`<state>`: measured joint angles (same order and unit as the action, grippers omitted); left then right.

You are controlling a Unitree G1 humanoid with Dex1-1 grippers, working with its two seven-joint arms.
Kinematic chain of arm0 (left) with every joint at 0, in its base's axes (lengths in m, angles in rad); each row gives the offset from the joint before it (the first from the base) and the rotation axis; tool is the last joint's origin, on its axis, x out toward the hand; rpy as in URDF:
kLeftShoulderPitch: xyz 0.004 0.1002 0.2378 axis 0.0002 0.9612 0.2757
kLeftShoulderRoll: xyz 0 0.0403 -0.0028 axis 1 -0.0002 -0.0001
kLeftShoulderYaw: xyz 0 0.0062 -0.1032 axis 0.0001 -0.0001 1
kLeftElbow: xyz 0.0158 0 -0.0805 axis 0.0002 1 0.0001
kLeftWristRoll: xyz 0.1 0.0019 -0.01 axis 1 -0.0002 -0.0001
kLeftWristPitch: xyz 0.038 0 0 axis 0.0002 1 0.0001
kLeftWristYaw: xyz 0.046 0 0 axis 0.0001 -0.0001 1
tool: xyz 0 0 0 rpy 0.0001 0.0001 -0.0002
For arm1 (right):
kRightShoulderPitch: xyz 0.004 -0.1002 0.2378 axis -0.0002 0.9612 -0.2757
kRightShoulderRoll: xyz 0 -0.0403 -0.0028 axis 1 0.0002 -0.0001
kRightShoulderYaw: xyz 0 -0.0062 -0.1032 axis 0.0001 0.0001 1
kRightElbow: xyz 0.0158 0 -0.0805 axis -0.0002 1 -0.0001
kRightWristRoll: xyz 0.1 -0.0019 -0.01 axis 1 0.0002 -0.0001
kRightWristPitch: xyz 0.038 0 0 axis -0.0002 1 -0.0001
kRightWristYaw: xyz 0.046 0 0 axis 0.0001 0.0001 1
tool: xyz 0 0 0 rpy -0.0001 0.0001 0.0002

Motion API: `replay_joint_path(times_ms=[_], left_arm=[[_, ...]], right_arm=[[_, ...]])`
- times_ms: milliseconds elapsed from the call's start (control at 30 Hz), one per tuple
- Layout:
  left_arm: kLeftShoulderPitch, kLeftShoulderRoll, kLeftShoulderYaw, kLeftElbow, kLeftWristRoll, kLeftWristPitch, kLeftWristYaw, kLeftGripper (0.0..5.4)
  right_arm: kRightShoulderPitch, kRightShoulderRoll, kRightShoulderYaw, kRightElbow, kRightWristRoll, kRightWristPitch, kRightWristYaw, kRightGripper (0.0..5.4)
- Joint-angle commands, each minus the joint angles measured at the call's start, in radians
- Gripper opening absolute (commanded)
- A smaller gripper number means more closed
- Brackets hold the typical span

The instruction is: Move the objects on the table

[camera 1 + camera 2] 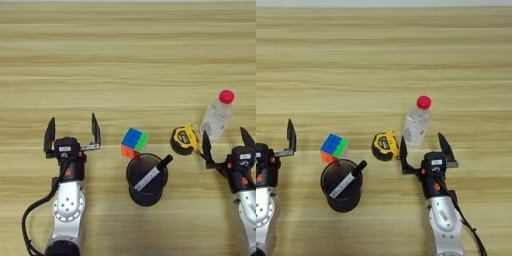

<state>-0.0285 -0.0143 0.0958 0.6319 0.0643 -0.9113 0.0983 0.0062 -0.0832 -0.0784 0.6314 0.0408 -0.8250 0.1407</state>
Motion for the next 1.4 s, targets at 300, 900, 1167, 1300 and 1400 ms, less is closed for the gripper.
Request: replay_joint_path(times_ms=[300,900,1167,1300,1400], left_arm=[[0.001,0.0,-0.003,-0.008,0.008,-0.005,0.01,5.4],[0.008,-0.01,-0.007,-0.019,0.016,0.0,0.02,5.4],[0.011,-0.014,-0.01,-0.024,0.018,0.0,0.021,5.4],[0.013,-0.013,-0.009,-0.031,0.016,0.004,0.022,5.4],[0.011,-0.013,-0.009,-0.032,0.017,0.007,0.024,5.4]], right_arm=[[-0.007,-0.003,-0.011,0.001,0.004,-0.015,-0.006,5.37],[0.034,-0.22,0.014,-0.044,0.147,0.049,0.361,5.37],[0.117,-0.286,0.077,-0.139,0.251,0.137,0.641,5.37],[0.15,-0.296,0.146,-0.191,0.229,0.173,0.739,5.37],[0.15,-0.288,0.185,-0.226,0.226,0.206,0.78,5.37]])
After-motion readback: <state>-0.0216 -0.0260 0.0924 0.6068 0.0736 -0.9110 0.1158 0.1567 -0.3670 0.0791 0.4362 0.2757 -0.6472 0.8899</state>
